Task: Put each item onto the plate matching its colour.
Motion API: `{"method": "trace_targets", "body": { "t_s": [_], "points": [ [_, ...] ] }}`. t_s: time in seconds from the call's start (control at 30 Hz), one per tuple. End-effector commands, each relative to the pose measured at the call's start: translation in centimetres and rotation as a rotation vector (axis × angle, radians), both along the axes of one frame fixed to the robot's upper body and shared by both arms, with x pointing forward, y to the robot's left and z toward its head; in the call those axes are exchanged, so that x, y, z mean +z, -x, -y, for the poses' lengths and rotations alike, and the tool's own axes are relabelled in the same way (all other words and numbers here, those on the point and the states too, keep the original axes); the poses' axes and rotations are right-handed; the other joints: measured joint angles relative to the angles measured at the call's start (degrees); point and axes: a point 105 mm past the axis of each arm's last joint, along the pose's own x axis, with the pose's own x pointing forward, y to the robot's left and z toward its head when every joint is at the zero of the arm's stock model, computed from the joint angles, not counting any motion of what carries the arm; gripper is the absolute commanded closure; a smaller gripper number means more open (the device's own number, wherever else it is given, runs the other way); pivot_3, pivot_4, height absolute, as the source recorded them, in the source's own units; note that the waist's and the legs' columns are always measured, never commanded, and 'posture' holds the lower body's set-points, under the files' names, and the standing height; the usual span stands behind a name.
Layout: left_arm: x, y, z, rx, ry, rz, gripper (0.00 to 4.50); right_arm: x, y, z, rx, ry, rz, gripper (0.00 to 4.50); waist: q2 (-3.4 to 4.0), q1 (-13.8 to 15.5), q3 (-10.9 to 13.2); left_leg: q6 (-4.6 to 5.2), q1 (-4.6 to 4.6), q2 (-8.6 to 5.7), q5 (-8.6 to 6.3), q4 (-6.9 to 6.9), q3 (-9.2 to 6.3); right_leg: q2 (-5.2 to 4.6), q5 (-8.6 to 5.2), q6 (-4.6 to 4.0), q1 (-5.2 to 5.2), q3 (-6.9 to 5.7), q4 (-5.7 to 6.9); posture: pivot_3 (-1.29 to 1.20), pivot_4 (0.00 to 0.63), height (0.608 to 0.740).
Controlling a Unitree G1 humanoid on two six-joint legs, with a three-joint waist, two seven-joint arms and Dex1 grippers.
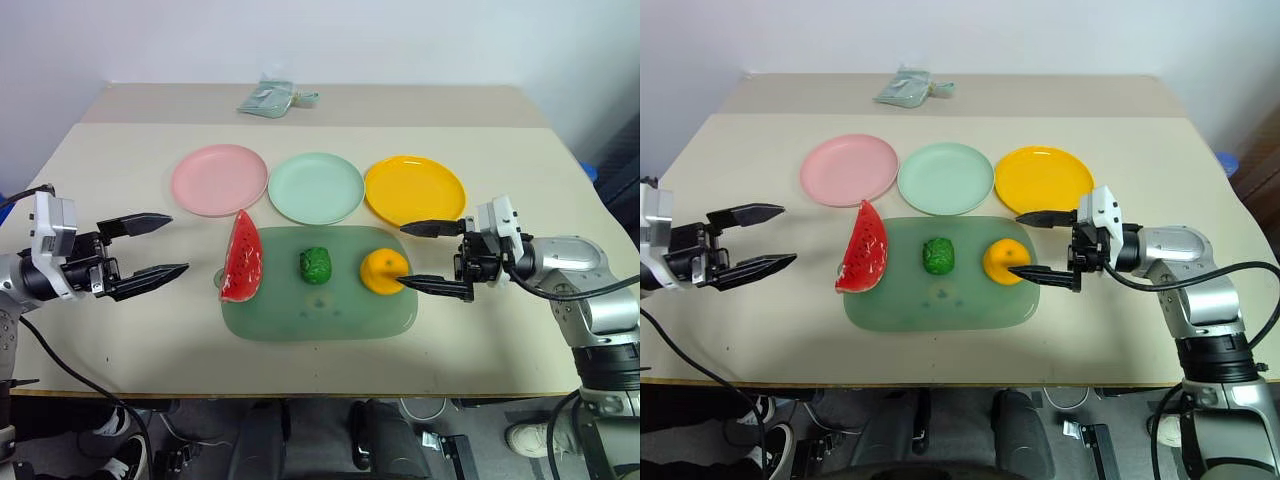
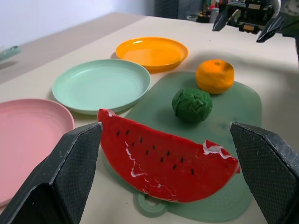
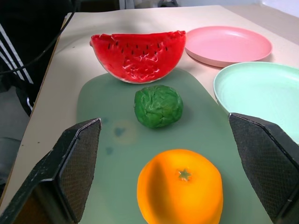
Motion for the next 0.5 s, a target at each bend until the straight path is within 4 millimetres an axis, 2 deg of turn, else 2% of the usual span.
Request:
{"method": "trace_targets", "body": {
  "t_s": [0.03,0.4,0.5],
  "points": [
    [0.54,0.27,0.24,-0.003,-0.005,0.048,0.0,0.71,0.0,0.07,0.013,0.0,0.04,0.05,0.0,0.0,0.0,0.0,0.0,0.0,0.0,0.0,0.0,0.0,0.0,0.0,0.0,0.0,0.0,0.0,0.15,0.74],
    [-0.31,0.2,0.51,0.038,0.025,0.051,0.0,1.08,-0.07,0.52,0.021,0.032,0.033,0.05,0.0,-0.05,0.0,0.0,0.0,0.0,0.0,0.0,0.0,0.0,0.0,0.0,0.0,0.0,0.0,0.0,0.15,0.74],
    [0.5,0.31,0.49,0.074,0.066,0.068,0.0,0.96,-0.46,0.41,0.002,0.016,0.04,0.05,0.0,-0.01,0.0,0.0,0.0,0.01,0.0,0.0,0.0,0.0,0.0,0.0,0.0,0.0,0.0,0.0,0.15,0.74]
  ]
}}
